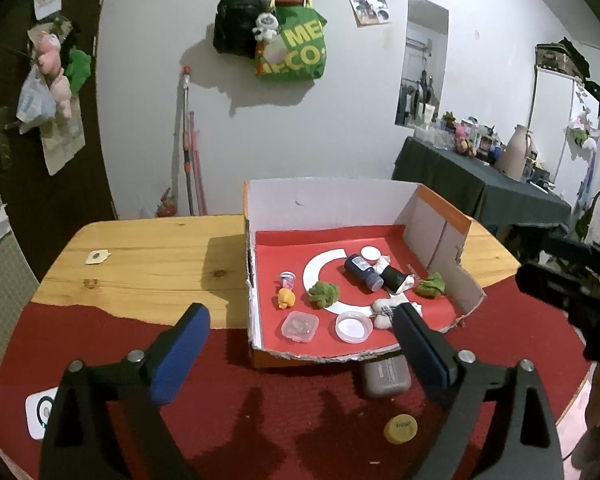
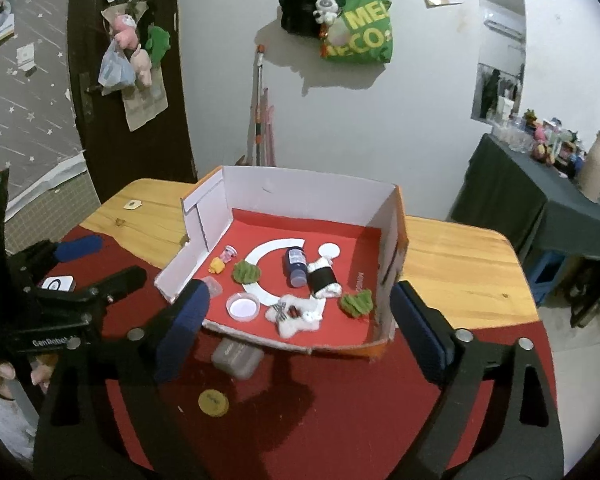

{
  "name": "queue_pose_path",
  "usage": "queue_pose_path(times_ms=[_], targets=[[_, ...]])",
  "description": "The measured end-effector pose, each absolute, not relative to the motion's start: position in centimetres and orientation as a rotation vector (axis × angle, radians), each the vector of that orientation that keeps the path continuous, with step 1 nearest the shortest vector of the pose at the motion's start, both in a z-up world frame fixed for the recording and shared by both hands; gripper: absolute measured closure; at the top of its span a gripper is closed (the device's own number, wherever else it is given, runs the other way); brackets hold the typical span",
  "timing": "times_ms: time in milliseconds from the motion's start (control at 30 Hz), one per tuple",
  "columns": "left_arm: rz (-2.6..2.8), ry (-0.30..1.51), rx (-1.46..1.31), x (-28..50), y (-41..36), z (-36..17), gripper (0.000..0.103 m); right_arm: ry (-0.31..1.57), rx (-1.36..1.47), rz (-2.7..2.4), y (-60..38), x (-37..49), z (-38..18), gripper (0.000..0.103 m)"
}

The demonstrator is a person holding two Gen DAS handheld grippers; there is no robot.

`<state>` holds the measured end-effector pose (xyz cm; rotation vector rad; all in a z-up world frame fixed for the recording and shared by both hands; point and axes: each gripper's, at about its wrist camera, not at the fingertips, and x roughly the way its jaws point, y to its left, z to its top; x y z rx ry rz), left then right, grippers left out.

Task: Organize objects
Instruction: 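Withdraw both tools from the box back over the mat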

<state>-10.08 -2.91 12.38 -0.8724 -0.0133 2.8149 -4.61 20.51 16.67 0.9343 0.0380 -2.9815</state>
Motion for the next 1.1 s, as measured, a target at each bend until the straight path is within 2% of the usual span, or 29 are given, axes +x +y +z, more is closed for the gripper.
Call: queue_pose_path(times_ms=[100, 733, 1000, 1100], targets=[[2.813, 0.003, -0.875, -9.3, -2.5, 11.7, 0.004, 0.018, 0.937, -2.989, 20.6, -3.7, 15.4, 0.008], [2.695, -0.068, -1.165, -9.0, -3.0, 3.2, 0.004, -0.218, 1.173, -2.962, 23.0, -2.9, 5.7, 0.008], [2.718, -0.066, -1.161, -9.4, -4.3, 3.5, 0.004, -0.21, 1.234, -2.827, 21.2, -3.9, 4.4, 0.008], [2.745, -0.062, -1.166, -9.7, -5.3, 3.7, 0.004, -0.152, 1.296, -2.737, 19.0, -5.0, 3.2, 0.008]])
